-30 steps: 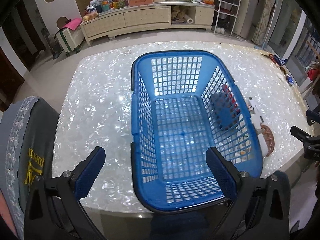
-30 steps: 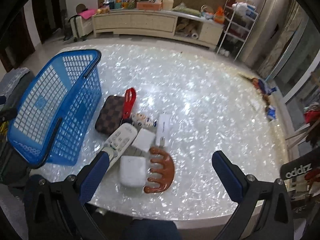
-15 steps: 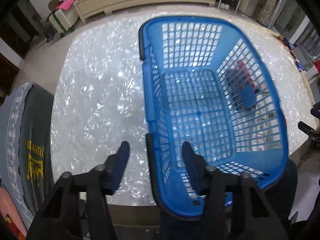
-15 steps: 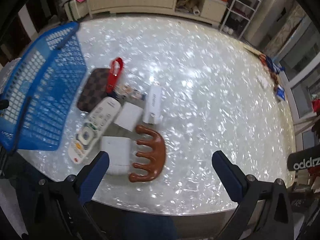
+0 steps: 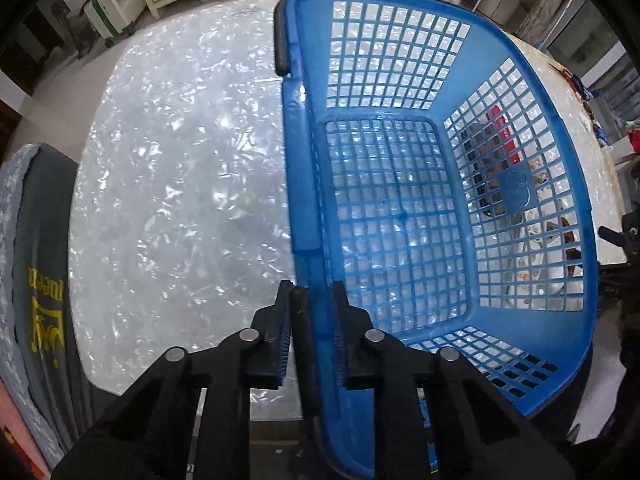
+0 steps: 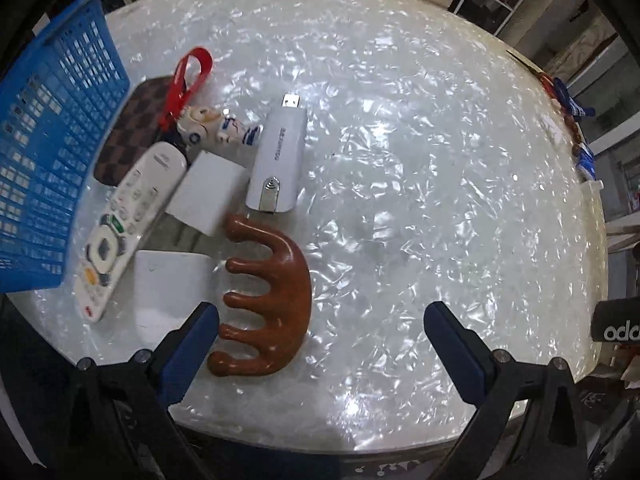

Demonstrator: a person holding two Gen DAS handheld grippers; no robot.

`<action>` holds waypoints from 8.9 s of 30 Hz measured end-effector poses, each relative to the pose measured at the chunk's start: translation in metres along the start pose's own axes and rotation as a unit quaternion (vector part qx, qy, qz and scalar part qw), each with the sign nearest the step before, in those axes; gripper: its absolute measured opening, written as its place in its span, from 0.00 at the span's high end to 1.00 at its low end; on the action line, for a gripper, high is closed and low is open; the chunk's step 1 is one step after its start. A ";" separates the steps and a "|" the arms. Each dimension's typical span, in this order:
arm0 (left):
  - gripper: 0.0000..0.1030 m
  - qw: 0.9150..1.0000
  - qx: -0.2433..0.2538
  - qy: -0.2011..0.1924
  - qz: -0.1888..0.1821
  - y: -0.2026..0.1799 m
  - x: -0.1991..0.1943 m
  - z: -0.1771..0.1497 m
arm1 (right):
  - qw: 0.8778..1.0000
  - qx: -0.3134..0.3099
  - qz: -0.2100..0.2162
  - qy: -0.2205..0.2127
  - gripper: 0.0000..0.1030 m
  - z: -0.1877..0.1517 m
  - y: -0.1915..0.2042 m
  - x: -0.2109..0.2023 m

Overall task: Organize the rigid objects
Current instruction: 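Grasp the blue basket rim with the left tool while the right tool grasps the brown massager, then lift the brown massager with the right tool and drop it into the basket, then move the right tool to the white USB dongle and grasp it, then carry the white USB dongle with the right tool and release it into the basket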

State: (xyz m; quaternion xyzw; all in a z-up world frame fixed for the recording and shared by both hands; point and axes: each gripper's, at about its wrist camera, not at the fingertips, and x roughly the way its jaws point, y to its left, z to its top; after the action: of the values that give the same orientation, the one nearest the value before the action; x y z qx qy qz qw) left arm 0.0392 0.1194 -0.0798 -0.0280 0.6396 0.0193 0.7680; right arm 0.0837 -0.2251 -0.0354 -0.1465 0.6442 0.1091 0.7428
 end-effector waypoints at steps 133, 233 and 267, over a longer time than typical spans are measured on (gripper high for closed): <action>0.86 0.999 -0.020 -0.018 -0.031 0.002 -0.020 -0.001 | 0.957 -0.239 0.111 -0.121 0.06 0.103 0.197 -0.098; 0.86 0.999 -0.030 -0.022 -0.019 0.003 -0.026 -0.006 | 0.966 -0.133 0.123 -0.182 0.72 0.081 0.079 -0.157; 0.86 0.999 -0.031 -0.029 -0.017 0.001 -0.027 -0.007 | 0.959 -0.232 0.115 -0.112 0.85 0.085 0.194 -0.072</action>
State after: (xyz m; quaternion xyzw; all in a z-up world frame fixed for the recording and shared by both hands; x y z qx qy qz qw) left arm 0.0271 0.1204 -0.0548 -0.0621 0.6154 0.0271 0.7853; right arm 0.0840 -0.0116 0.0313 -0.2263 0.5263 0.3555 0.7385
